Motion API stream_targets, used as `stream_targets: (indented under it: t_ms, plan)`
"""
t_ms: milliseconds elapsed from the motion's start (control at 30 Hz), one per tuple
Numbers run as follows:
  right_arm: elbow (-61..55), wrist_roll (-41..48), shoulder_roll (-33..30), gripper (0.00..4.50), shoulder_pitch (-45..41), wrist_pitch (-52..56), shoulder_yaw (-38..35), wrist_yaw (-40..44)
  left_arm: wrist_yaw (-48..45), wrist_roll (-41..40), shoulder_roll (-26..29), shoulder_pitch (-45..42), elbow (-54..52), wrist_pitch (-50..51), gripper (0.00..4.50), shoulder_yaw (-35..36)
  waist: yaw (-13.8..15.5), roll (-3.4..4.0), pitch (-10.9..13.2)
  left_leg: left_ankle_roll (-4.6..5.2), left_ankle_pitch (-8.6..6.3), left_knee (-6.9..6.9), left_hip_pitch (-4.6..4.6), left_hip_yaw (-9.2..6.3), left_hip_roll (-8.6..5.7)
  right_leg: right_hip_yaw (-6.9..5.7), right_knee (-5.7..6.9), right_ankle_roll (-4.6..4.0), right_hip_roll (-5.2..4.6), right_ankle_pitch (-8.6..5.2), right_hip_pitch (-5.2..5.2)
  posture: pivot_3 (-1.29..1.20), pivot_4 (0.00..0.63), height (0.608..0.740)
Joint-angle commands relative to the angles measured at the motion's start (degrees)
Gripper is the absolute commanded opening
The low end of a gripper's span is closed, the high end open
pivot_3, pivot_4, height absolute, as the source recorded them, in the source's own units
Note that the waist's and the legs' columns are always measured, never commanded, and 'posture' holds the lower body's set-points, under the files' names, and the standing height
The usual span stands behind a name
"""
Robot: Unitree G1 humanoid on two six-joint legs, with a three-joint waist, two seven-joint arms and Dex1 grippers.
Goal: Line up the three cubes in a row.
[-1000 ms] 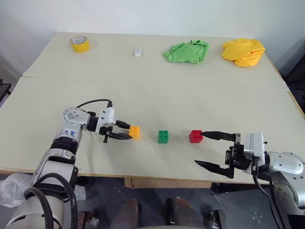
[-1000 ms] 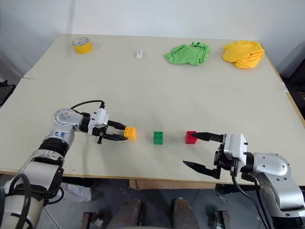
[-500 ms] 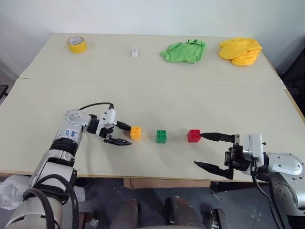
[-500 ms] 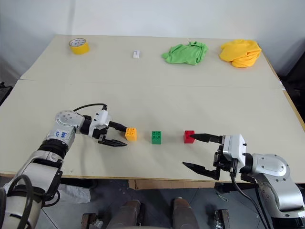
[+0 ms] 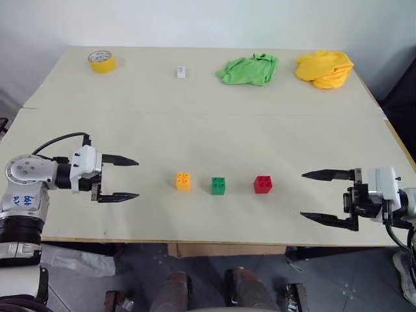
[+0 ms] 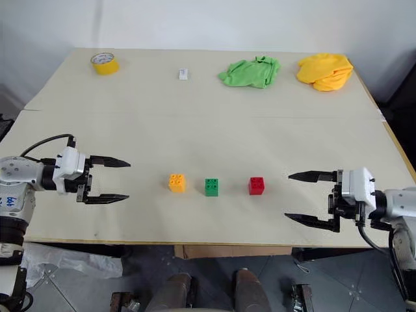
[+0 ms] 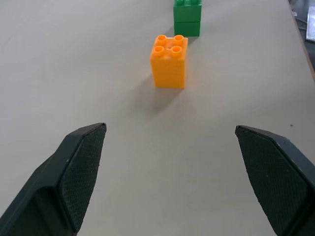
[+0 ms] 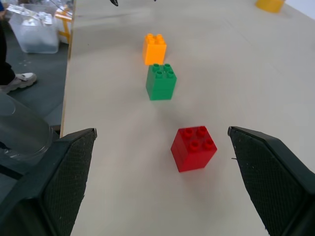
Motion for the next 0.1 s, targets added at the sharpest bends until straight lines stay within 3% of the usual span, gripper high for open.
stream_targets:
  t_ms: [33,100]
  plan:
    - [2.7,-0.8,0.1,4.5,-2.5,-2.5,0.2,1.8,1.1,-0.9,1.6,2.1,-3.2,1.4,4.46,3.2,-0.3,0.01,0.0,0.01,0.0,0.0,0.0,0.04,-0.01,0.03,0.0,0.0,0.0,0.0,0.0,0.0,0.15,0.74]
    - [3.1,-1.2,1.0,4.5,-2.8,-2.9,0.9,1.6,1.1,-1.0,1.2,2.8,-3.7,2.1,4.46,3.4,-0.3,0.01,0.0,0.03,-0.02,-0.01,0.0,0.05,0.0,0.03,-0.02,0.0,0.0,0.0,0.0,0.0,0.15,0.74]
